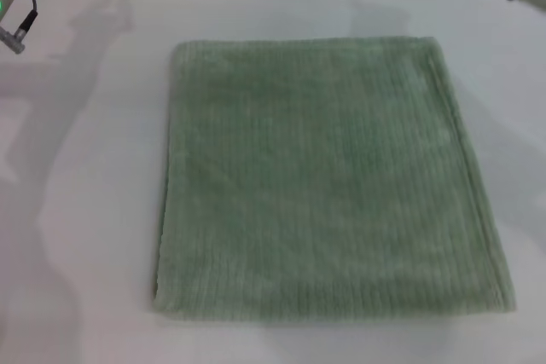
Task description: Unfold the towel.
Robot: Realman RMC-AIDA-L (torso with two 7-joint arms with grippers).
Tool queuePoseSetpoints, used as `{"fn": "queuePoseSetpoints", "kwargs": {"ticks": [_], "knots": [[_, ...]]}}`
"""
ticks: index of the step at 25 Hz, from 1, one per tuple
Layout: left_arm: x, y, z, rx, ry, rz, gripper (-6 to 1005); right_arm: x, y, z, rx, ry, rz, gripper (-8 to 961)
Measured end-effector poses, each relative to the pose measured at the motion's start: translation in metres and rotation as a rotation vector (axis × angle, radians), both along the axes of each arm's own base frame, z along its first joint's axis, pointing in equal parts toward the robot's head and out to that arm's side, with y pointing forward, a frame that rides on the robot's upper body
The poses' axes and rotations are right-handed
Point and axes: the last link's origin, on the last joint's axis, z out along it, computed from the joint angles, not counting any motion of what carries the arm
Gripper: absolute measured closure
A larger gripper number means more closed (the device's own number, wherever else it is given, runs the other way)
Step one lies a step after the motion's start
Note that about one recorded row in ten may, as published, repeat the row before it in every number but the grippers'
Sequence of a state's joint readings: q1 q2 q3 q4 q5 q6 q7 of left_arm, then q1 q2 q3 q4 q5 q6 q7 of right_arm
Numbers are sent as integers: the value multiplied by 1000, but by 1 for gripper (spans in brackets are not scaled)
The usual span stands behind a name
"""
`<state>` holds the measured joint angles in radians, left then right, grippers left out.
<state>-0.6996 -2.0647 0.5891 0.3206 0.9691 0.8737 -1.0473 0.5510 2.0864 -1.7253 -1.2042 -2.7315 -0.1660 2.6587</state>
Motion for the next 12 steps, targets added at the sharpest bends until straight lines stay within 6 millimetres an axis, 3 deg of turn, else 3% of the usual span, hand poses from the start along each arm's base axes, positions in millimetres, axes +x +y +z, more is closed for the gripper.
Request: {"fn": "queuePoseSetpoints", "kwargs": {"ticks": [3, 4, 5, 7, 9, 10, 12], "knots": [[-4, -2, 0, 32, -17, 21, 758, 17, -21, 3, 151, 84, 120, 954], [-7, -4, -2, 51, -28, 39, 758, 35, -36, 5, 258, 135, 180, 954], [-7, -4, -2, 51, -28, 39, 758, 35, -36, 5, 258, 135, 180, 954], [-8, -4, -5, 57, -30, 51, 758, 53, -49, 9, 348, 187, 206, 954], [-8, -4, -10, 49, -21, 57, 758, 85, -63, 17, 471, 275, 165, 954], [-7, -4, -12, 43, -10, 58, 758, 85, -63, 17, 471, 275, 165, 954], [-5, -4, -18, 37, 31, 46, 758, 111, -69, 24, 537, 312, 84, 954]]}}
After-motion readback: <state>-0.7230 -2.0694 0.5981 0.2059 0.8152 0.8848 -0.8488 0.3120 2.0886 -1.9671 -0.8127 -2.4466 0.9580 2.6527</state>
